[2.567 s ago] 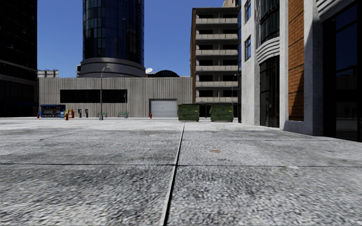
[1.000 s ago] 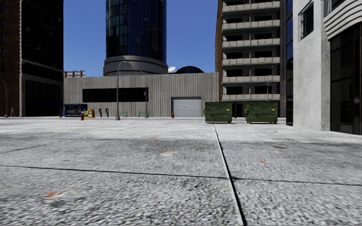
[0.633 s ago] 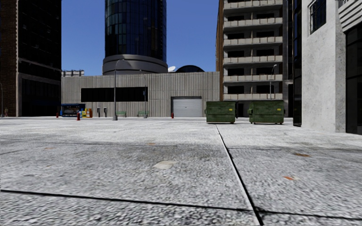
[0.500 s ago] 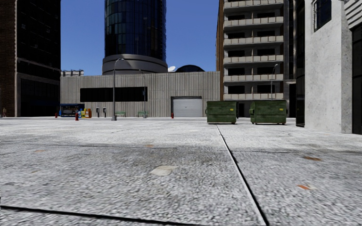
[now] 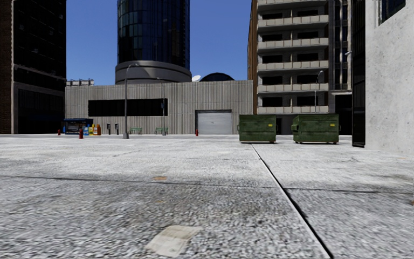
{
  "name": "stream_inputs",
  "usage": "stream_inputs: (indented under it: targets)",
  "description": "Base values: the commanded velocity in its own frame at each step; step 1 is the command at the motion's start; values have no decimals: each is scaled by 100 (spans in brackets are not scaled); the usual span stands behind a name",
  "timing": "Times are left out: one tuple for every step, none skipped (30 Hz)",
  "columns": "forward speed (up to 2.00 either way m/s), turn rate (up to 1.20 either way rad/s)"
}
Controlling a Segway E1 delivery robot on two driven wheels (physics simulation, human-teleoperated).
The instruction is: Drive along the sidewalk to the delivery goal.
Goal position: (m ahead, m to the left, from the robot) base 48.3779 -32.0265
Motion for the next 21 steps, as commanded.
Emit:
stream_inputs:
  targets:
    - [200, 0]
    - [200, 0]
    - [200, 0]
    - [200, 0]
    - [200, 0]
    - [200, 0]
    - [200, 0]
    - [200, 0]
    - [200, 0]
    - [200, 0]
    - [200, 0]
    - [200, 0]
    - [200, 0]
    - [200, 0]
    - [200, 0]
    - [200, 0]
    - [200, 0]
    - [200, 0]
    - [200, 0]
    - [200, 0]
    - [200, 0]
